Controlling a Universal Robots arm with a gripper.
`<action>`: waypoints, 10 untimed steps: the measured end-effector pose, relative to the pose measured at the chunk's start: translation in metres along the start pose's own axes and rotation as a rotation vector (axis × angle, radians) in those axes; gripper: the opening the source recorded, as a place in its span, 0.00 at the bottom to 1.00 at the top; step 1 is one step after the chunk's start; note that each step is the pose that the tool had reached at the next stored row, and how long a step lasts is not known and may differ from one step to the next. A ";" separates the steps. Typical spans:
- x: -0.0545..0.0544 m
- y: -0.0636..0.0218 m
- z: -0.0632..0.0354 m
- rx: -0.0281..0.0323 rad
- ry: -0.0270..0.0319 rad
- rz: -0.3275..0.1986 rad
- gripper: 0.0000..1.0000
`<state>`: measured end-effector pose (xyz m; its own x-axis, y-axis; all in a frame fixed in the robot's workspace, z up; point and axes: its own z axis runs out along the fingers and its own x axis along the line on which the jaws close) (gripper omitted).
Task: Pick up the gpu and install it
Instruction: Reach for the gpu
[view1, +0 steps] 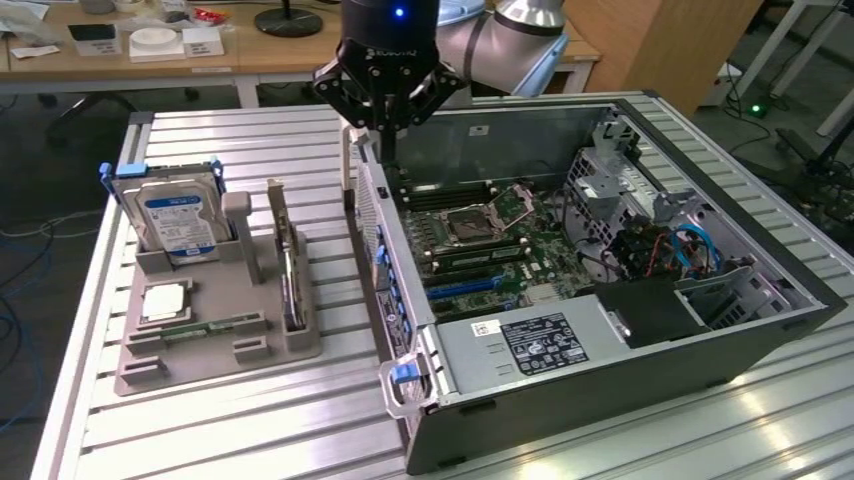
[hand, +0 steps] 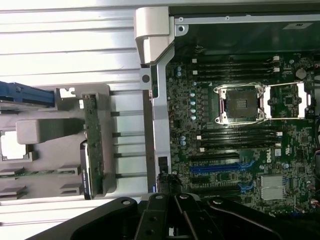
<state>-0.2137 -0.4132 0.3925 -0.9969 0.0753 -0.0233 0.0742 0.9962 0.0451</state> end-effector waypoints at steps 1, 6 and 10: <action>0.001 -0.0002 -0.0001 0.0000 0.0001 0.000 0.10; 0.005 -0.0011 -0.0002 0.0000 0.0000 0.000 0.10; 0.009 -0.0019 -0.0003 0.0000 0.0000 0.000 0.10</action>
<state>-0.2227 -0.4144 0.3925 -0.9969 0.0753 -0.0233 0.0742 0.9962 0.0451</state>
